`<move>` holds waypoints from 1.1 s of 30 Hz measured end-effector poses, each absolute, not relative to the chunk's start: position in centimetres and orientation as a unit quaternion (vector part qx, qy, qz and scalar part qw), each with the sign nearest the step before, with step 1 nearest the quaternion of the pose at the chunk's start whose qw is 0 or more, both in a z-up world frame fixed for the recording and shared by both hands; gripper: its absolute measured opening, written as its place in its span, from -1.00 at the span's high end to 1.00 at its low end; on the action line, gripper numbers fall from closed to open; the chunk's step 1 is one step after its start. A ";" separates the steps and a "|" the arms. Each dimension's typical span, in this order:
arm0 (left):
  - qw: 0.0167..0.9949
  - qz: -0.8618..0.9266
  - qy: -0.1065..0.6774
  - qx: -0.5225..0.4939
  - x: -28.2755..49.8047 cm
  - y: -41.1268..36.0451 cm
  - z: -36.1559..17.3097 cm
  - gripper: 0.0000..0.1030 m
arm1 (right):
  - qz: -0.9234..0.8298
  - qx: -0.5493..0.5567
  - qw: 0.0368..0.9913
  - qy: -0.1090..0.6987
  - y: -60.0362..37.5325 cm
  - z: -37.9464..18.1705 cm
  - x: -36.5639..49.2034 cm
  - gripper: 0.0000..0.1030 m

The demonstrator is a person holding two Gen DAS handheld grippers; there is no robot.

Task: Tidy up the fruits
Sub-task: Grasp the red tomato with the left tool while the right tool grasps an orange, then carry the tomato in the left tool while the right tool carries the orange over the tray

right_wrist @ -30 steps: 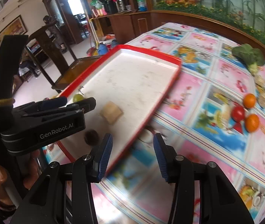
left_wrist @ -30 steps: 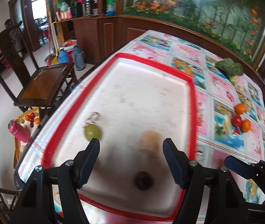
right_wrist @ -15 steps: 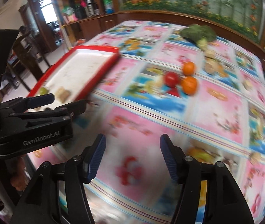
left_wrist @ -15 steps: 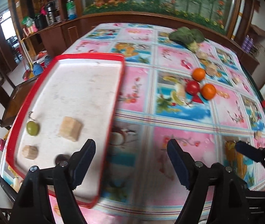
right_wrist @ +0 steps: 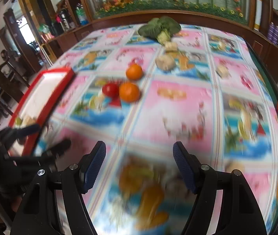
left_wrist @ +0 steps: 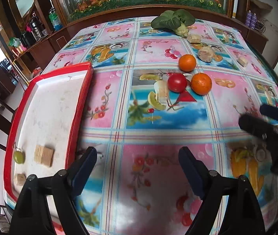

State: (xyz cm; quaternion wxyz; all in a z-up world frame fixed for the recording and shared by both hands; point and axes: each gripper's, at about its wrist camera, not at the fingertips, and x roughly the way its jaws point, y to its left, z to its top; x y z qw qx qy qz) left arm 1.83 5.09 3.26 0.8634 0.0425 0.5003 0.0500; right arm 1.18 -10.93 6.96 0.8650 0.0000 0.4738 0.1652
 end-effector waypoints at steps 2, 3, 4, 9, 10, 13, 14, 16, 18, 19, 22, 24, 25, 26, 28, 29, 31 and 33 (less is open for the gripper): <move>0.863 0.053 0.501 0.044 2.8 5.3 3.3 -0.69 | 0.177 0.000 0.864 0.471 -10.5 7.0 3.6 -0.38; 0.862 0.054 0.502 0.043 3.2 5.4 3.3 -0.69 | 0.182 0.000 0.863 0.472 -10.2 6.9 4.4 -0.38; 0.862 0.056 0.502 0.041 3.5 5.6 3.3 -0.69 | 0.188 -0.002 0.861 0.472 -9.8 6.7 5.5 -0.38; 0.863 0.057 0.499 0.049 5.1 6.0 3.6 -0.69 | 0.211 -0.021 0.848 0.485 -7.7 5.0 9.6 -0.38; 0.864 0.057 0.499 0.051 5.3 6.0 3.7 -0.69 | 0.212 -0.024 0.846 0.488 -7.5 4.6 10.1 -0.38; 0.863 0.044 0.501 0.049 6.2 5.9 3.6 -0.69 | 0.224 -0.035 0.842 0.489 -7.0 3.8 10.8 -0.19; 0.863 0.039 0.501 0.049 6.6 5.7 3.6 -0.69 | 0.224 -0.040 0.840 0.492 -6.9 3.6 10.9 0.11; 0.863 0.025 0.503 0.045 7.5 5.1 3.4 -0.69 | 0.242 -0.023 0.833 0.497 -7.2 3.3 11.0 0.33; 0.865 0.008 0.501 0.038 8.3 4.3 3.2 -0.69 | 0.226 -0.028 0.842 0.490 -7.6 3.8 10.8 0.33; 0.864 0.003 0.501 0.039 8.7 3.9 3.1 -0.69 | 0.224 -0.025 0.846 0.484 -8.1 4.1 10.6 0.33; 0.864 -0.008 0.501 0.049 10.0 2.4 2.4 -0.69 | 0.221 -0.003 0.852 0.475 -10.0 5.1 9.8 0.33; 0.865 -0.013 0.500 0.045 10.7 1.8 2.2 -0.69 | 0.216 0.003 0.854 0.473 -11.2 5.6 9.3 0.33; 0.865 -0.016 0.500 0.039 10.9 1.7 2.1 -0.69 | 0.213 0.003 0.854 0.474 -11.9 5.7 9.0 0.33; 0.865 -0.020 0.500 0.029 11.2 1.7 2.0 -0.68 | 0.210 0.003 0.855 0.474 -12.2 5.8 8.7 0.33; 0.867 -0.021 0.497 0.020 11.6 1.7 1.9 -0.55 | 0.203 0.005 0.857 0.475 -13.1 5.8 8.2 0.32; 0.866 -0.019 0.499 0.020 11.8 1.7 1.7 -0.35 | 0.199 0.010 0.856 0.476 -13.5 5.8 8.1 0.32; 0.858 -0.027 0.513 0.013 12.2 1.8 1.0 -0.11 | 0.194 0.028 0.855 0.481 -14.4 5.6 7.8 0.32; 0.866 -0.031 0.499 -0.001 12.1 2.1 1.1 0.13 | 0.192 0.044 0.854 0.482 -15.0 5.7 7.6 0.32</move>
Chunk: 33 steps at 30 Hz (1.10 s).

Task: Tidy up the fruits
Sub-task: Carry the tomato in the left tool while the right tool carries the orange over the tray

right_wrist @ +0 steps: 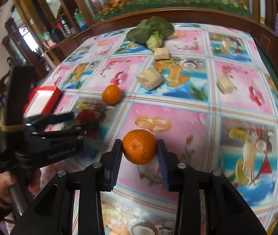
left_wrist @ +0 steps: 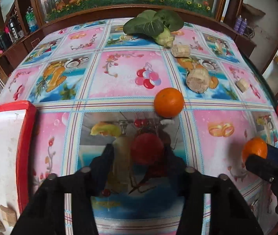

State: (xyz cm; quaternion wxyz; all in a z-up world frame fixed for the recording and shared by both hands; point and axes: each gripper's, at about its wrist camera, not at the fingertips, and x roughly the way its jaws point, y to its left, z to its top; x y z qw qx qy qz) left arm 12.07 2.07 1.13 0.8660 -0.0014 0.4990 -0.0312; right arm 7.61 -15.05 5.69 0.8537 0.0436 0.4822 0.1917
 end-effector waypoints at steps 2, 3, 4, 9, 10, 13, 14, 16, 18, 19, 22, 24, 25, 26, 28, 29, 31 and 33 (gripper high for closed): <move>0.869 -0.040 0.493 -0.005 12.1 2.0 1.3 0.34 | 0.189 0.052 0.854 0.482 -15.3 5.8 7.3 0.32; 0.869 -0.042 0.493 -0.007 12.0 2.0 1.3 0.34 | 0.189 0.053 0.855 0.481 -15.4 5.9 7.1 0.32; 0.870 -0.047 0.491 -0.012 12.0 2.0 1.3 0.34 | 0.188 0.054 0.855 0.480 -15.4 5.9 6.9 0.31; 0.864 -0.070 0.494 -0.060 10.6 3.5 1.6 0.34 | 0.179 0.050 0.859 0.477 -15.3 5.9 5.2 0.32; 0.865 -0.072 0.494 -0.061 10.2 3.6 1.7 0.34 | 0.179 0.042 0.859 0.478 -15.0 5.8 4.5 0.32; 0.867 -0.074 0.491 -0.043 8.2 3.8 2.3 0.34 | 0.173 0.027 0.860 0.479 -14.5 5.7 3.2 0.32; 0.869 -0.074 0.489 -0.035 7.5 3.8 2.5 0.34 | 0.171 0.025 0.861 0.479 -14.4 5.7 2.7 0.32; 0.870 -0.080 0.486 -0.024 6.1 3.6 2.8 0.34 | 0.166 0.026 0.860 0.481 -14.3 5.7 1.6 0.32; 0.868 -0.091 0.487 -0.018 5.0 3.4 2.9 0.34 | 0.158 0.028 0.861 0.483 -14.2 5.6 0.6 0.32; 0.866 -0.097 0.490 -0.017 4.7 3.3 2.9 0.34 | 0.154 0.029 0.860 0.485 -14.2 5.6 0.2 0.32; 0.862 -0.117 0.492 -0.016 3.6 3.1 2.9 0.34 | 0.143 0.031 0.860 0.489 -13.8 5.7 -0.9 0.32; 0.861 -0.123 0.493 -0.016 3.2 3.2 2.8 0.34 | 0.139 0.030 0.861 0.489 -13.2 5.7 -1.5 0.32; 0.858 -0.125 0.497 -0.018 3.2 3.4 2.8 0.34 | 0.139 0.031 0.861 0.489 -12.9 5.7 -1.6 0.32; 0.856 -0.130 0.499 -0.026 3.1 3.7 2.9 0.34 | 0.140 0.032 0.862 0.486 -12.6 5.6 -1.8 0.32; 0.855 -0.132 0.500 -0.035 3.1 4.4 3.3 0.34 | 0.145 0.037 0.864 0.481 -12.0 5.7 -1.9 0.32; 0.859 -0.131 0.494 -0.031 3.0 4.9 3.5 0.34 | 0.149 0.049 0.864 0.478 -12.0 5.9 -1.9 0.32; 0.861 -0.123 0.493 -0.031 3.0 5.6 3.6 0.34 | 0.157 0.069 0.864 0.474 -11.7 6.2 -1.8 0.32; 0.857 -0.122 0.498 -0.042 3.2 6.3 3.5 0.34 | 0.152 0.071 0.866 0.472 -11.3 6.4 -1.7 0.32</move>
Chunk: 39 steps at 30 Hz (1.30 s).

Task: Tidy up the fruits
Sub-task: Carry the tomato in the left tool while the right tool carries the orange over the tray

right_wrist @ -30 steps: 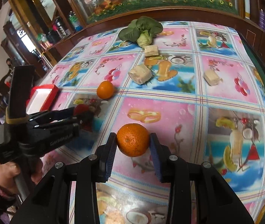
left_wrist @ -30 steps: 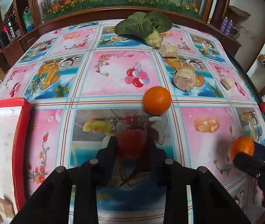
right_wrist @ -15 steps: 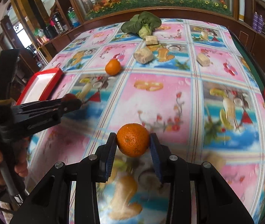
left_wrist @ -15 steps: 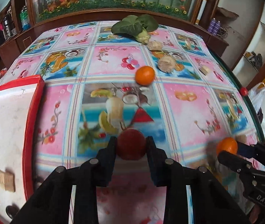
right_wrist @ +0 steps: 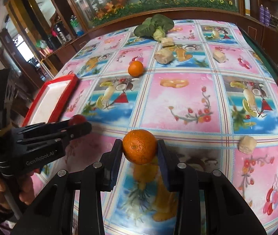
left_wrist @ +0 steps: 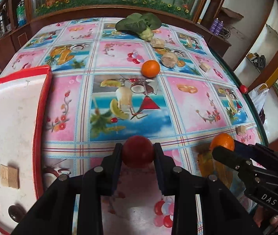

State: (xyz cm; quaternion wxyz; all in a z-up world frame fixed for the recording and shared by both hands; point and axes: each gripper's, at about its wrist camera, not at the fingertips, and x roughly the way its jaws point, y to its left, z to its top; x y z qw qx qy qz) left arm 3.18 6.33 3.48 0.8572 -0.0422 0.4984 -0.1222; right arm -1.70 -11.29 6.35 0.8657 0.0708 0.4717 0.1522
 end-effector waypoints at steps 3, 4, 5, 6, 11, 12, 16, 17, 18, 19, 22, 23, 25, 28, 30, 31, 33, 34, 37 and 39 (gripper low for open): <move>0.858 -0.121 0.498 -0.042 3.1 6.5 3.3 0.34 | 0.143 0.067 0.865 0.475 -10.7 6.2 -1.7 0.32; 0.857 -0.121 0.499 -0.039 3.0 6.3 3.3 0.34 | 0.142 0.060 0.865 0.478 -10.5 6.1 -1.7 0.32; 0.857 -0.124 0.499 -0.036 2.9 6.2 3.2 0.34 | 0.141 0.057 0.863 0.482 -10.3 6.0 -1.8 0.32; 0.857 -0.125 0.498 -0.033 2.9 6.0 3.2 0.34 | 0.142 0.054 0.861 0.486 -10.2 5.9 -1.8 0.32; 0.855 -0.125 0.502 -0.043 2.9 6.4 3.2 0.34 | 0.147 0.026 0.858 0.492 -8.7 6.0 -1.5 0.32; 0.856 -0.123 0.500 -0.045 2.9 6.7 3.4 0.34 | 0.150 0.024 0.857 0.492 -8.3 6.1 -1.4 0.32; 0.865 -0.101 0.487 -0.063 3.1 8.9 4.6 0.34 | 0.174 0.006 0.856 0.486 -6.0 6.7 -0.8 0.32; 0.867 -0.094 0.484 -0.072 3.3 9.8 5.1 0.34 | 0.183 0.007 0.856 0.483 -5.5 6.9 -0.7 0.32; 0.868 -0.090 0.482 -0.077 3.5 10.5 5.4 0.34 | 0.193 0.004 0.856 0.479 -4.8 7.1 -0.5 0.32; 0.871 -0.081 0.477 -0.080 3.5 11.4 5.8 0.34 | 0.202 0.004 0.855 0.477 -4.2 7.3 -0.2 0.32; 0.879 -0.051 0.463 -0.106 3.5 14.8 7.2 0.34 | 0.236 0.017 0.853 0.464 -2.3 8.4 0.8 0.33; 0.879 -0.044 0.461 -0.116 3.5 16.1 7.5 0.34 | 0.243 0.014 0.852 0.463 -1.5 8.7 1.3 0.33; 0.883 -0.021 0.454 -0.117 3.5 18.3 8.1 0.34 | 0.262 0.013 0.844 0.468 0.6 9.3 2.6 0.33; 0.886 0.018 0.450 -0.114 3.7 21.5 8.3 0.34 | 0.284 -0.002 0.841 0.460 4.0 10.1 4.0 0.33; 0.883 0.044 0.452 -0.116 3.9 23.9 7.9 0.34 | 0.301 -0.010 0.837 0.457 6.0 10.1 4.5 0.33; 0.882 0.054 0.453 -0.116 4.0 24.6 7.6 0.34 | 0.305 -0.016 0.838 0.453 7.0 10.0 4.6 0.33; 0.879 0.073 0.458 -0.114 4.0 26.1 6.7 0.34 | 0.323 -0.007 0.826 0.461 8.8 9.5 5.1 0.33; 0.875 0.081 0.463 -0.113 4.1 26.6 6.2 0.34 | 0.332 0.008 0.821 0.465 9.4 9.1 5.3 0.33; 0.870 0.092 0.469 -0.121 4.0 28.0 5.0 0.34 | 0.334 0.005 0.808 0.485 11.6 7.7 6.1 0.33; 0.867 0.102 0.472 -0.120 4.0 28.7 4.3 0.34 | 0.340 -0.005 0.808 0.481 13.1 7.3 6.3 0.33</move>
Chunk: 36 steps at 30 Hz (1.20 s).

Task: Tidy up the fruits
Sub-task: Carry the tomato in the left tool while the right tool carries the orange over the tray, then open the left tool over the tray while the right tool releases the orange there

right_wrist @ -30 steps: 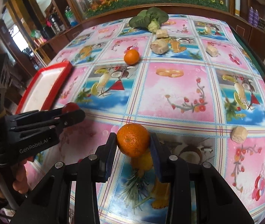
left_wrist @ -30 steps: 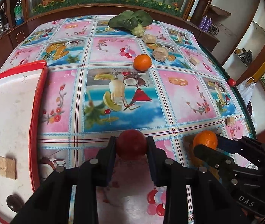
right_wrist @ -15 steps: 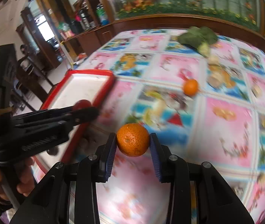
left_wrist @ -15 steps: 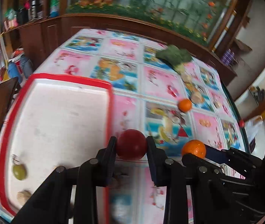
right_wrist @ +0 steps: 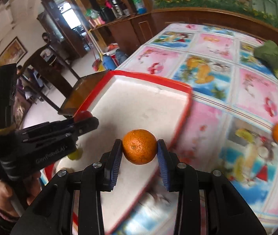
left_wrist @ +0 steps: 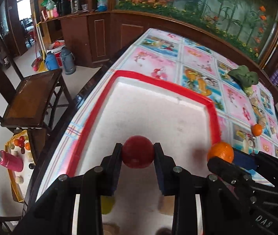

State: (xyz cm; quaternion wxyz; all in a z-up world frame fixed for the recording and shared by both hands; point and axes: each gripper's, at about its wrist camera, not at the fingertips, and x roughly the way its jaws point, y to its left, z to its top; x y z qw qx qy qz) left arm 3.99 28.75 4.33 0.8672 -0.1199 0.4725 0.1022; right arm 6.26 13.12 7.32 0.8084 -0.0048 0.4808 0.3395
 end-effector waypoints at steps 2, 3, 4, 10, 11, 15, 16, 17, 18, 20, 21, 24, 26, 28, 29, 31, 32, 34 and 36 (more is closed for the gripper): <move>0.862 0.108 0.479 -0.127 4.0 29.6 3.6 0.34 | 0.344 -0.025 0.807 0.480 14.9 6.6 6.1 0.33; 0.861 0.110 0.480 -0.129 4.0 29.8 3.5 0.34 | 0.347 -0.029 0.804 0.483 15.4 6.3 6.1 0.33; 0.860 0.111 0.481 -0.131 3.9 30.0 3.3 0.34 | 0.349 -0.038 0.801 0.485 16.3 5.7 6.0 0.33; 0.852 0.123 0.495 -0.117 4.4 30.7 2.0 0.34 | 0.347 -0.063 0.792 0.498 17.8 3.6 5.9 0.33; 0.851 0.123 0.497 -0.118 4.4 30.8 1.7 0.34 | 0.346 -0.065 0.792 0.498 17.9 3.5 5.8 0.33; 0.851 0.122 0.499 -0.113 4.1 30.8 1.3 0.33 | 0.342 -0.069 0.794 0.497 18.0 3.4 5.8 0.32; 0.851 0.122 0.499 -0.107 4.0 30.6 1.4 0.33 | 0.341 -0.071 0.794 0.498 18.1 3.4 5.8 0.32; 0.852 0.122 0.500 -0.102 3.9 30.5 1.3 0.33 | 0.341 -0.074 0.795 0.496 18.1 3.5 5.8 0.32; 0.852 0.122 0.499 -0.096 3.8 30.3 1.3 0.33 | 0.340 -0.076 0.795 0.496 18.1 3.5 5.7 0.31; 0.854 0.123 0.498 -0.085 3.6 30.0 1.2 0.24 | 0.339 -0.080 0.795 0.497 18.2 3.5 5.5 0.31; 0.854 0.124 0.499 -0.082 3.5 30.0 1.2 0.10 | 0.339 -0.082 0.794 0.498 18.2 3.6 5.5 0.28; 0.850 0.133 0.504 -0.075 3.1 30.0 1.1 -0.26 | 0.339 -0.091 0.795 0.494 18.3 3.6 5.4 0.22; 0.851 0.133 0.502 -0.080 2.6 30.0 1.2 -0.32 | 0.336 -0.096 0.798 0.490 18.1 3.7 5.6 0.20; 0.847 0.137 0.508 -0.073 2.6 29.8 1.1 -0.32 | 0.333 -0.092 0.803 0.486 17.7 3.9 5.5 0.20; 0.845 0.143 0.510 -0.072 2.5 29.7 1.2 -0.32 | 0.331 -0.090 0.804 0.485 17.6 4.1 5.4 0.20; 0.850 0.143 0.500 -0.079 2.1 29.5 1.8 -0.32 | 0.324 -0.095 0.807 0.485 17.3 4.8 5.1 0.20; 0.856 0.144 0.490 -0.082 1.6 29.3 2.4 -0.33 | 0.327 -0.096 0.809 0.479 17.2 5.4 4.8 0.20; 0.863 0.145 0.478 -0.080 1.0 28.9 3.3 -0.37 | 0.332 -0.090 0.818 0.462 16.5 6.8 3.7 0.15; 0.867 0.152 0.468 -0.080 0.6 28.6 4.4 -0.39 | 0.337 -0.078 0.822 0.452 15.4 7.7 2.6 0.12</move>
